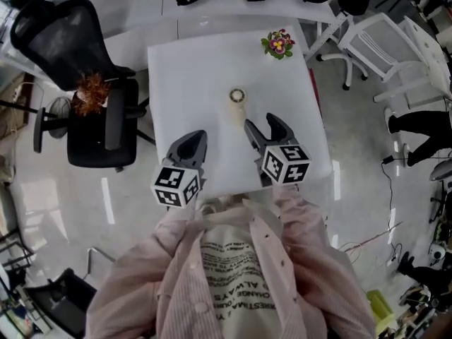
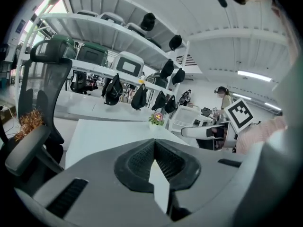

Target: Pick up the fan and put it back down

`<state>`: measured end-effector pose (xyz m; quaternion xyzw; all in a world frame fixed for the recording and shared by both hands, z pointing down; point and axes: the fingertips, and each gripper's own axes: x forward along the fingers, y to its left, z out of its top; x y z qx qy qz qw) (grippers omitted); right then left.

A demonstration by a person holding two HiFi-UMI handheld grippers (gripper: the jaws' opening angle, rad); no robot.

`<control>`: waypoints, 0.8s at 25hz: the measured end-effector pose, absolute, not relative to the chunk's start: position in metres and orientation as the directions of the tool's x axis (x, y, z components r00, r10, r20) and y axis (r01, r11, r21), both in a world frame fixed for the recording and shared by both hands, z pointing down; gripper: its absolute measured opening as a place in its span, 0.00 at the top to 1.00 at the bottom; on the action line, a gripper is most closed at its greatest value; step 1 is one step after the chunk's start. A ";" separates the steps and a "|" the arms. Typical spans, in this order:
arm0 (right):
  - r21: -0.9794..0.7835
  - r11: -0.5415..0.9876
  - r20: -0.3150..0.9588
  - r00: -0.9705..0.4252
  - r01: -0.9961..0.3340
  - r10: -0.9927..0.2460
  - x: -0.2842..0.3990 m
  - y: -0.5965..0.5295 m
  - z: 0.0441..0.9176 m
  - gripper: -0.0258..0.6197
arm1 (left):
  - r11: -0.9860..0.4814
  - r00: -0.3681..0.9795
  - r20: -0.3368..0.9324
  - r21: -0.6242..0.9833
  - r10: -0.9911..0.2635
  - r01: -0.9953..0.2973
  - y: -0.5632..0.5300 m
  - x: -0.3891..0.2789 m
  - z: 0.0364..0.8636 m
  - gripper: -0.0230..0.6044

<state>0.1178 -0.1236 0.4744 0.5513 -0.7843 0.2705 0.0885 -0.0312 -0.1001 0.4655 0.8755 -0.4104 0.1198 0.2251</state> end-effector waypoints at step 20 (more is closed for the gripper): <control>-0.361 0.200 0.629 -0.396 -0.911 -0.669 0.104 -0.201 0.600 0.56 | -0.476 0.589 0.498 0.348 -0.636 -0.808 -0.168 -0.006 0.544 0.96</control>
